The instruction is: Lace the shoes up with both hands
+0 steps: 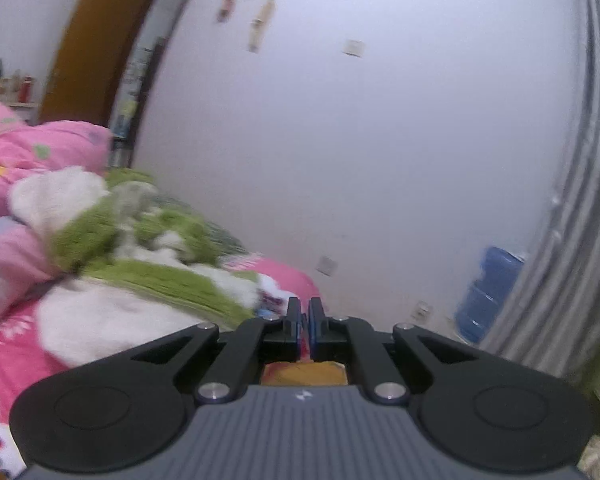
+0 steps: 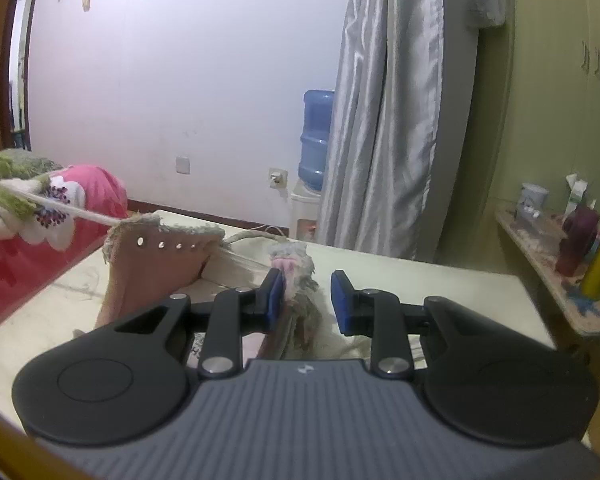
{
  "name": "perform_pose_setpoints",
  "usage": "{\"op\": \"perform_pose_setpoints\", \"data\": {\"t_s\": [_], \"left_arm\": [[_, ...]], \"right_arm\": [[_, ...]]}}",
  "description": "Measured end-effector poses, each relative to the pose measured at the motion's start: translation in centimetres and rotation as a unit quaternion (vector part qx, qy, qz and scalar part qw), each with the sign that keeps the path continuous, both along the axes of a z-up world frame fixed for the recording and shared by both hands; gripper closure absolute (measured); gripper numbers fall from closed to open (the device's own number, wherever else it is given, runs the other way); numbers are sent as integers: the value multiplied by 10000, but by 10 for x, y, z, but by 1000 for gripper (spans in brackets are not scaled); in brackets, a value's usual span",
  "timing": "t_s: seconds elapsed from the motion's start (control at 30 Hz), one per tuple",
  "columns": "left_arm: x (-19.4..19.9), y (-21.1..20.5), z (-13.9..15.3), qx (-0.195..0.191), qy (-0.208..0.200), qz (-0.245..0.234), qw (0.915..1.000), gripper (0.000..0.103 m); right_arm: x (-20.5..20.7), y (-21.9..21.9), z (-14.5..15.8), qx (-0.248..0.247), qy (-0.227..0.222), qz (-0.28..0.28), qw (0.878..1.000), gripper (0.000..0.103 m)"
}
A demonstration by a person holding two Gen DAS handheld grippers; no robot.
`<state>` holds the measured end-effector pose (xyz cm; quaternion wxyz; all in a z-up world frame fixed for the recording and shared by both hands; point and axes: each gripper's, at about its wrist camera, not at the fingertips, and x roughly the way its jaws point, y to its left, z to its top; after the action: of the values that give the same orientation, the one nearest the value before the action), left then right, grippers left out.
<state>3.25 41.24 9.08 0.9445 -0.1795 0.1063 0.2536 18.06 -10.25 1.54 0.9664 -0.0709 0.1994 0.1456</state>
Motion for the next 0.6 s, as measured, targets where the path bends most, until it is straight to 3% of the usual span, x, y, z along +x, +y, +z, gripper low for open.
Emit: {"op": "perform_pose_setpoints", "data": {"t_s": [0.13, 0.33, 0.47, 0.6], "left_arm": [[-23, 13, 11, 324, 137, 372, 9987, 98], [-40, 35, 23, 334, 176, 720, 9967, 99], [-39, 21, 24, 358, 153, 372, 9985, 100], [-28, -6, 33, 382, 10, -66, 9992, 100]], "right_arm": [[-2, 3, 0, -39, -18, 26, 10000, 78], [1, -1, -1, 96, 97, 104, 9999, 78], [2, -5, 1, 357, 231, 200, 9989, 78], [2, -45, 11, 1332, 574, 272, 9891, 76]]}}
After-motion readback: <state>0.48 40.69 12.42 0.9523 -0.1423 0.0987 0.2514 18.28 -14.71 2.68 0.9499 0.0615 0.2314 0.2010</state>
